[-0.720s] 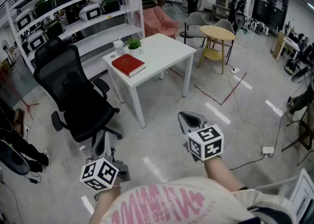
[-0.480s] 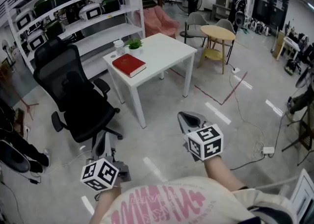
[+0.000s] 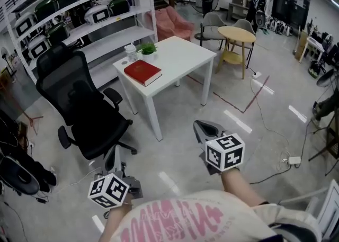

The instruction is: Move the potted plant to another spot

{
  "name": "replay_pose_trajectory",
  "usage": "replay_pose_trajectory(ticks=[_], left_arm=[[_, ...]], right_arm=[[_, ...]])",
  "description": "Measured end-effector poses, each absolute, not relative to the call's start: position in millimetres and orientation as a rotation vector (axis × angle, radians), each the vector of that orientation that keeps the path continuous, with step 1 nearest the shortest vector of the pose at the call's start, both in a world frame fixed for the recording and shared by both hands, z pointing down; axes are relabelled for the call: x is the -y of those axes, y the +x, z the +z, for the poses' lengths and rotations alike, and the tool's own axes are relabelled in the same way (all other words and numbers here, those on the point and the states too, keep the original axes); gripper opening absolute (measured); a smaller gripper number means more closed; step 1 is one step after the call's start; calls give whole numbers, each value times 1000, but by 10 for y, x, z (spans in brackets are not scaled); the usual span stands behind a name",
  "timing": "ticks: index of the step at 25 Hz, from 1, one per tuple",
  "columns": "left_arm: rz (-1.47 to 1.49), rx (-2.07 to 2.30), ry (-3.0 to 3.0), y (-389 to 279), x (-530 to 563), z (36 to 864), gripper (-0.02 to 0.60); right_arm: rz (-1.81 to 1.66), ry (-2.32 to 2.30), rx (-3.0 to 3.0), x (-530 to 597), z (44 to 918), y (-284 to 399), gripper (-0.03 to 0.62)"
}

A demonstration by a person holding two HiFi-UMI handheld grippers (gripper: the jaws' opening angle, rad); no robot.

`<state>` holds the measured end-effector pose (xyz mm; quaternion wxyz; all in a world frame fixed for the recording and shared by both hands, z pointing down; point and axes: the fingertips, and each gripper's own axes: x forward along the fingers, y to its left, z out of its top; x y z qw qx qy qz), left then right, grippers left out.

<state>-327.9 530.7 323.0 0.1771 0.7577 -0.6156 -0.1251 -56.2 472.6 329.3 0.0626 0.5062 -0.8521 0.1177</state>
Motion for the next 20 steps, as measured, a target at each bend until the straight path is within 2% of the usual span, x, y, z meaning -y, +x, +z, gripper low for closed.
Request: replay_pose_trajectory(ticks=[11, 20], left_arm=[[-292, 1630, 2096, -3579, -5128, 3675, 3], [-233, 1649, 2056, -3659, -4535, 3926, 3]], right_arm=[[385, 1497, 2461, -4610, 3767, -942, 6], [470, 1472, 2445, -3890, 3984, -984, 6]])
